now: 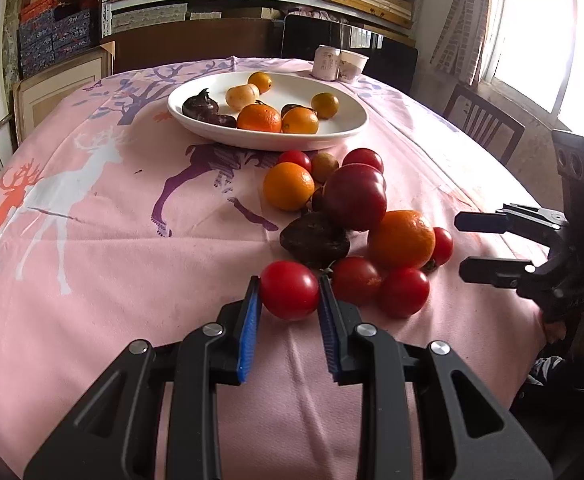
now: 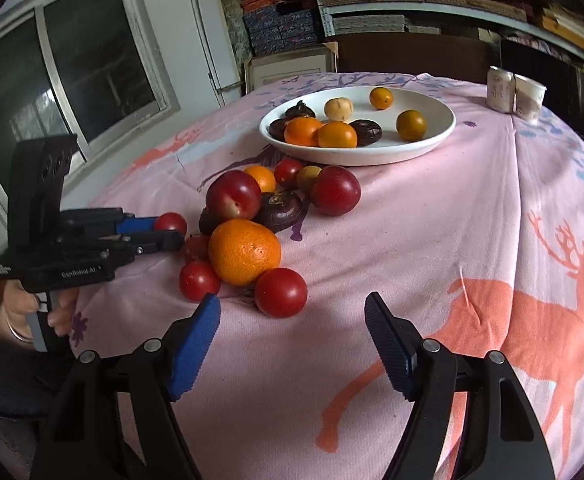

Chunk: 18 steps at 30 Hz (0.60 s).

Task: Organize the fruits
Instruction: 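Grasp a red tomato with the left gripper while the right gripper grasps another red tomato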

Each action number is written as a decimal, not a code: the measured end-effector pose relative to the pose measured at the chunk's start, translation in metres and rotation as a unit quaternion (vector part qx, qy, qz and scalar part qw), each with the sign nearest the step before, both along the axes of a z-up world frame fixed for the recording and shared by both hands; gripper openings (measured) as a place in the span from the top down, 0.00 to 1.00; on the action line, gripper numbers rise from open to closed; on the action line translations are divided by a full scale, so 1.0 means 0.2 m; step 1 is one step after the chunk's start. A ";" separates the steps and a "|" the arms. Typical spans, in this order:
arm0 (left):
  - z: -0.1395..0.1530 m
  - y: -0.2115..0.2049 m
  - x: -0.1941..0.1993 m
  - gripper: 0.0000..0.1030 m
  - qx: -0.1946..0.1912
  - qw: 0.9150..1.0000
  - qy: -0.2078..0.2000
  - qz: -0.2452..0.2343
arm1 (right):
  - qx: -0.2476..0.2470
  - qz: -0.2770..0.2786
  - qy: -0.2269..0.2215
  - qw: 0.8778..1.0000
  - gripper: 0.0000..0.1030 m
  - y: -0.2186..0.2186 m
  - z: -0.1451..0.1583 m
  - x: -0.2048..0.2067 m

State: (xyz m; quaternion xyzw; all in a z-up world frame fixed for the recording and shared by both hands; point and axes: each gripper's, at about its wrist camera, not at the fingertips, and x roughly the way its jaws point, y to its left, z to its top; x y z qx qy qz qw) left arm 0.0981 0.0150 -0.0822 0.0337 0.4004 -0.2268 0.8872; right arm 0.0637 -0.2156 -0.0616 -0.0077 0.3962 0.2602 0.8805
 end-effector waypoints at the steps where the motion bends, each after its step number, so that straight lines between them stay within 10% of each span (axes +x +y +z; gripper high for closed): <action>1: 0.00 0.00 0.00 0.74 0.000 1.000 0.000 0.000 | -0.008 0.004 0.001 1.000 0.37 0.02 0.00 0.00; 5: -0.01 0.01 0.00 0.74 -0.001 1.000 0.000 0.003 | -0.027 0.013 0.021 0.999 0.56 0.08 -0.02 0.04; 18: -0.01 0.03 0.00 0.74 -0.012 1.000 0.005 0.010 | 0.024 -0.009 0.026 0.999 0.64 0.02 -0.02 0.04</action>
